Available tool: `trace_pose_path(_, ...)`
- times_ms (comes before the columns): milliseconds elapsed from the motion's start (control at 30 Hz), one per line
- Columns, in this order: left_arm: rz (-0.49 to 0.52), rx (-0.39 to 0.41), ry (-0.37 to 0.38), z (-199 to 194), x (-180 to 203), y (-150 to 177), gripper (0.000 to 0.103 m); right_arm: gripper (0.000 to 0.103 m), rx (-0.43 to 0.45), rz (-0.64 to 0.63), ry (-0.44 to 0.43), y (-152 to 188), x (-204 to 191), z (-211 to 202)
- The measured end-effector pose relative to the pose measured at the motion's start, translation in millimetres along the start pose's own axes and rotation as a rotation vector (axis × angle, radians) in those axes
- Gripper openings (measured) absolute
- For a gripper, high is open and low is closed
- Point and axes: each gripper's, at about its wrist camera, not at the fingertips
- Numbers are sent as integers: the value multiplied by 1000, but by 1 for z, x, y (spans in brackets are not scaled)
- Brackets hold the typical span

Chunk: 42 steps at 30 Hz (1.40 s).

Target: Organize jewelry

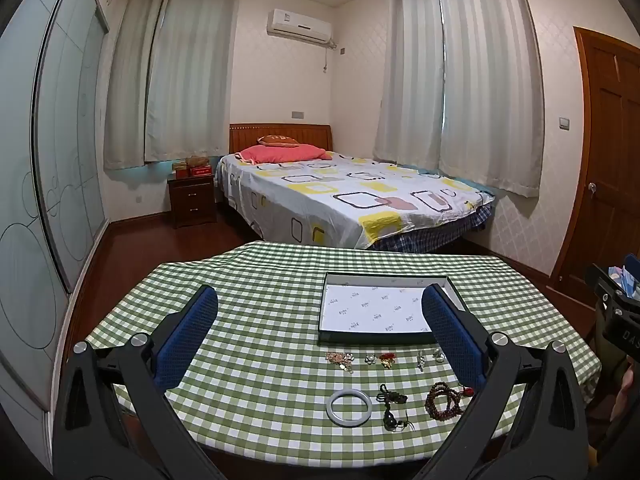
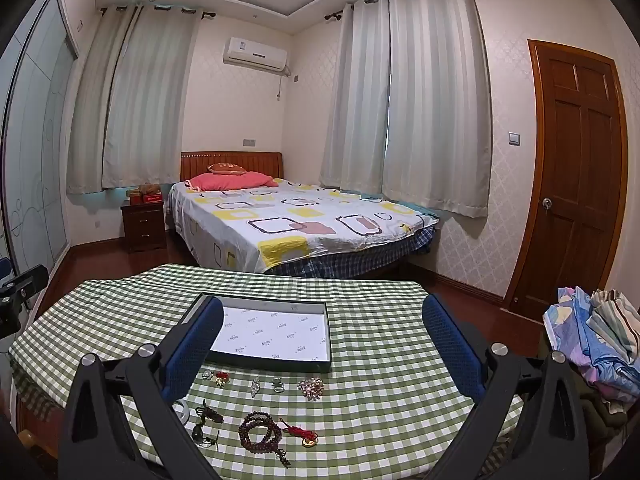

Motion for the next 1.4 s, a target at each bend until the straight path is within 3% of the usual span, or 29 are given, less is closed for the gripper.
trace_pose_path(1400,-4,-4,-5,2,-1,5,100,97,-3,0,-2,3,1,1)
Point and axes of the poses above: each gripper's, at about its wrist camera, not at the fingertips, and z roughly the way its jaws point, x to its right, y to its underside, and after that the axes turned 7 degrees about x, right-handed
